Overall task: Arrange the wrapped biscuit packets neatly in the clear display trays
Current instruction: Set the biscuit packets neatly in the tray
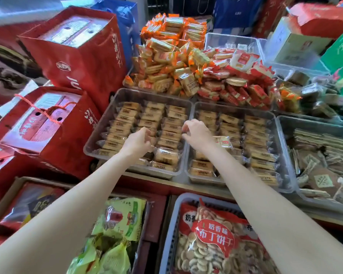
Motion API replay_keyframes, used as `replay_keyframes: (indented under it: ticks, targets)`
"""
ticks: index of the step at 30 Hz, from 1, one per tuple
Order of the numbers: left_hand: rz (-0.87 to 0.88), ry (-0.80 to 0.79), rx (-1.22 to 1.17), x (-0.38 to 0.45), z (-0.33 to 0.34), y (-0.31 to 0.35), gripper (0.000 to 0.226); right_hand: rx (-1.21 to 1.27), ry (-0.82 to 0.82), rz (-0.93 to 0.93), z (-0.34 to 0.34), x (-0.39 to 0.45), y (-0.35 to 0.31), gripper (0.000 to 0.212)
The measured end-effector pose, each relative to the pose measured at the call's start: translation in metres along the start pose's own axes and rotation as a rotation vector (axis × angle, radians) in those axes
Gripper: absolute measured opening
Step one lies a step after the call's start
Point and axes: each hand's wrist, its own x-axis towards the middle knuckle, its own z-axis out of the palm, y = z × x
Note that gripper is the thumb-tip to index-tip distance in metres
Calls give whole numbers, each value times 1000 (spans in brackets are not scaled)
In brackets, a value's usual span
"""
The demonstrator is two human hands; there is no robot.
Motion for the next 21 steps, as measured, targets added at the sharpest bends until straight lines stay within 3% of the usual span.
replay_keyframes:
  ticks: [3, 6, 9, 15, 18, 21]
  targets:
    - [-65, 50, 74, -9, -21, -35, 34, 91, -132, -194, 31, 11, -42, 21]
    - [-97, 10, 171, -20, -33, -67, 41, -125, -235, -302, 59, 19, -67, 36]
    - [-59, -39, 189, -25, -37, -87, 40, -328, -199, -313, 86, 26, -77, 45]
    - [-28, -52, 208, -20, -32, -90, 40, -427, -92, -242, 102, 30, -77, 28]
    - [-37, 50, 75, -17, -39, -83, 42, -181, -85, -165, 86, 38, -81, 24]
    - [-29, 136, -314, -9, -53, -67, 38, 231, -114, -125, 45, 37, -90, 31]
